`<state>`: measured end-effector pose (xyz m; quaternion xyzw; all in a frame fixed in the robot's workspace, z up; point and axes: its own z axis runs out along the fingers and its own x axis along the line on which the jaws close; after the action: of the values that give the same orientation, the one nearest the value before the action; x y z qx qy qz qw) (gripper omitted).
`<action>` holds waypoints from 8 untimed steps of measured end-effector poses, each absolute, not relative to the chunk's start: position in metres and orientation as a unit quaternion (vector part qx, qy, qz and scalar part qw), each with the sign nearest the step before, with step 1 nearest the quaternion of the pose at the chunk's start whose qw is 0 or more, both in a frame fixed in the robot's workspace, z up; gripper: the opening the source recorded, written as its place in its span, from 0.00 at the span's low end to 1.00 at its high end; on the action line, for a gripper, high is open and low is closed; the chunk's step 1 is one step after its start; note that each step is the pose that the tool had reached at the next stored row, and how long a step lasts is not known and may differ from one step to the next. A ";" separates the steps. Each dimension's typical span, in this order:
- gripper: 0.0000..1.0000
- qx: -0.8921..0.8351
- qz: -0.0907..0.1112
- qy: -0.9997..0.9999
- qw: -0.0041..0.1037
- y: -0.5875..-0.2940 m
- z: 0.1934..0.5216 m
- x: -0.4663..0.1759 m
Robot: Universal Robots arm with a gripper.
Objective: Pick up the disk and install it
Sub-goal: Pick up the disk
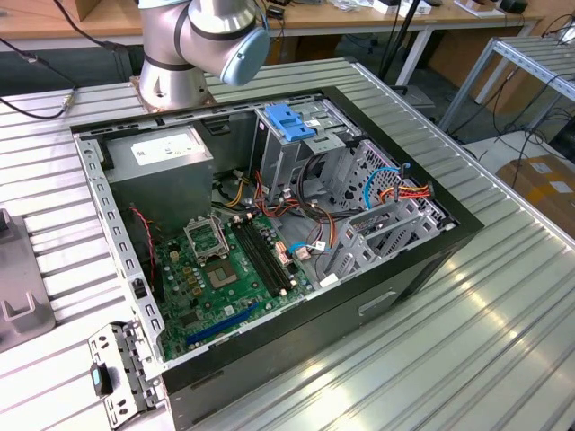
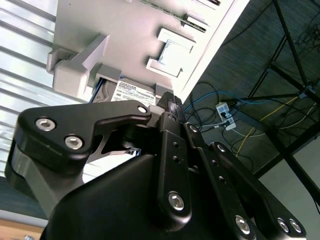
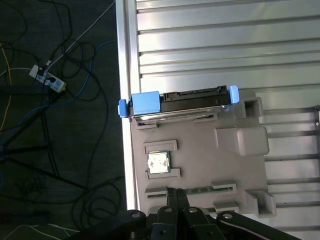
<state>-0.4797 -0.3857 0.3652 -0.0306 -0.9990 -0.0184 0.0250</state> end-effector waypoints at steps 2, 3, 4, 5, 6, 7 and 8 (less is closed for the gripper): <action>0.10 -0.021 -0.018 -0.999 0.025 -0.386 0.365 -0.480; 0.10 -0.017 -0.018 -0.999 0.025 -0.386 0.365 -0.480; 0.10 -0.015 -0.018 -0.999 0.025 -0.386 0.365 -0.480; 0.10 -0.012 -0.018 -0.999 0.025 -0.386 0.365 -0.480; 0.10 -0.008 -0.018 -0.999 0.025 -0.386 0.365 -0.480; 0.10 -0.006 -0.018 -1.000 0.025 -0.386 0.365 -0.480; 0.10 0.000 -0.018 -1.000 0.026 -0.386 0.365 -0.480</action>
<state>-0.4797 -0.3857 0.3651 -0.0003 -0.9995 -0.0177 0.0255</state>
